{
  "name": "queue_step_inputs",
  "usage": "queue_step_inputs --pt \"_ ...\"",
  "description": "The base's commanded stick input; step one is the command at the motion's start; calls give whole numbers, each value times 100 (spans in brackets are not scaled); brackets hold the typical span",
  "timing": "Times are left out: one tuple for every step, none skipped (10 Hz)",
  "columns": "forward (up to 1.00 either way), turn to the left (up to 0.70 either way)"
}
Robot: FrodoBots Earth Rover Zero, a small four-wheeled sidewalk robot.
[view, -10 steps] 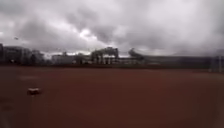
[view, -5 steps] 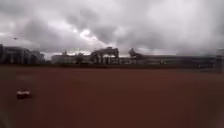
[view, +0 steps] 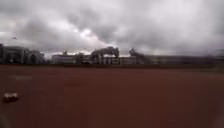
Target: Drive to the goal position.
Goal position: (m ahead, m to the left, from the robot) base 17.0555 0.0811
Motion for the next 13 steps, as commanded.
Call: queue_step_inputs --pt "70 0" --pt "70 0" --pt "70 0" --pt "70 0" --pt "70 0" --pt "70 0" --pt "70 0" --pt "70 0" --pt "70 0" --pt "70 0" --pt "70 0" --pt "70 0" --pt "70 0"
